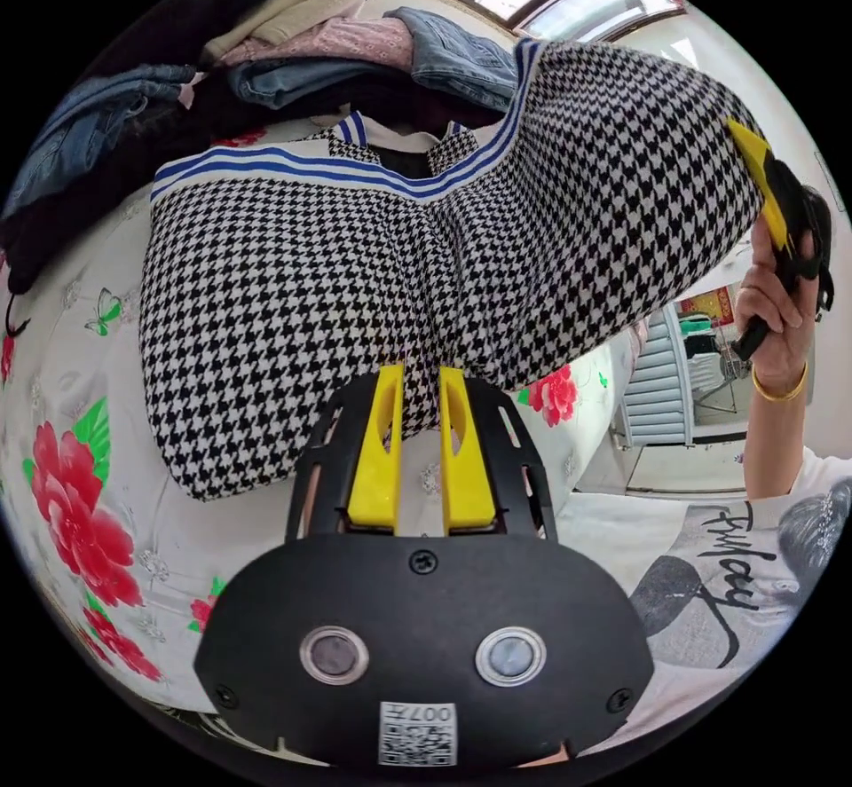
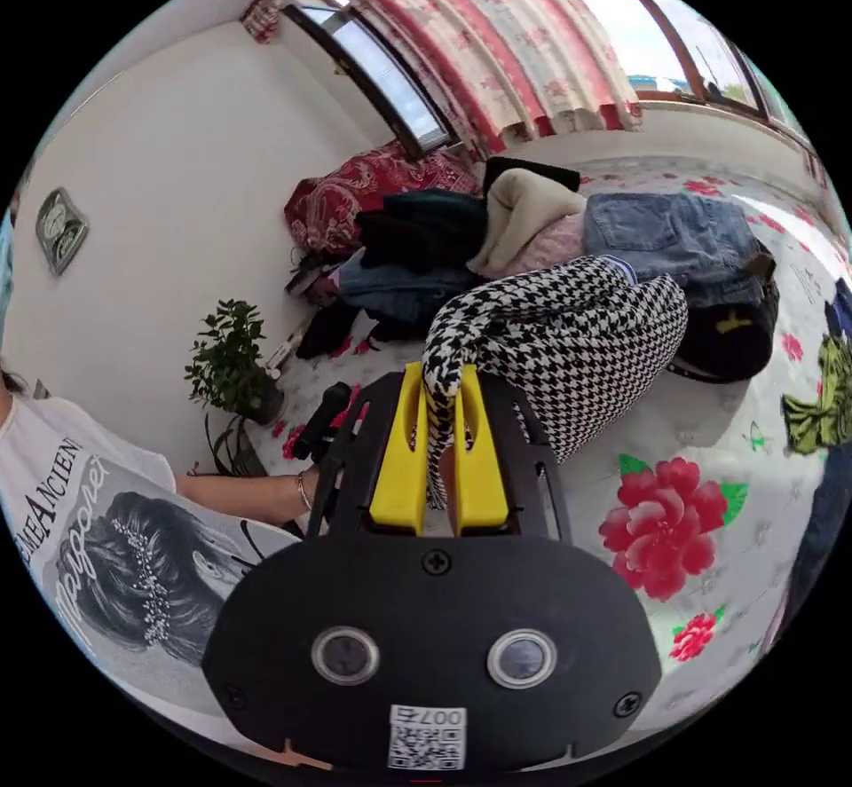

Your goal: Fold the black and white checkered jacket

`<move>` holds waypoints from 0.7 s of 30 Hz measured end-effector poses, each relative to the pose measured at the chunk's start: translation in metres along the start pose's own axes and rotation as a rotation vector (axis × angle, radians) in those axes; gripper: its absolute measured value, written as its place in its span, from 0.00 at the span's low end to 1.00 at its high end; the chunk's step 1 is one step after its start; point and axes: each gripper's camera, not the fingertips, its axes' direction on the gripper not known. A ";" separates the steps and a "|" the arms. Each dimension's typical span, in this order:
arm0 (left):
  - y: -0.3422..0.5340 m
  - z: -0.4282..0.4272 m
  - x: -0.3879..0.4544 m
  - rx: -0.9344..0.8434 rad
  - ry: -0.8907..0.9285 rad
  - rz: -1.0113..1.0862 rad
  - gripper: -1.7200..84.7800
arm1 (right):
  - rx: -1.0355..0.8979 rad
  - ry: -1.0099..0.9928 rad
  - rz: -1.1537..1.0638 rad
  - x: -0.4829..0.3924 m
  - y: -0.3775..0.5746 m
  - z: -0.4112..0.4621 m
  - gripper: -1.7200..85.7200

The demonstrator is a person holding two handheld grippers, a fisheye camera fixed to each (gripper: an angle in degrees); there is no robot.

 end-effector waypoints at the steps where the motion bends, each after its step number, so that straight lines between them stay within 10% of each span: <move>1: 0.012 -0.010 -0.008 0.028 0.027 -0.023 0.09 | -0.062 -0.018 -0.121 -0.035 -0.017 0.028 0.08; 11: 0.166 -0.068 -0.117 0.128 0.113 -0.407 0.13 | -0.796 -0.303 -0.128 -0.105 0.004 0.331 0.12; 15: 0.194 -0.091 -0.146 0.244 0.208 -0.460 0.16 | -0.591 -0.488 -0.017 -0.084 -0.019 0.299 0.14; 21: 0.186 -0.096 -0.192 0.369 0.420 -0.501 0.22 | -0.287 -0.210 0.184 0.026 -0.063 0.219 0.18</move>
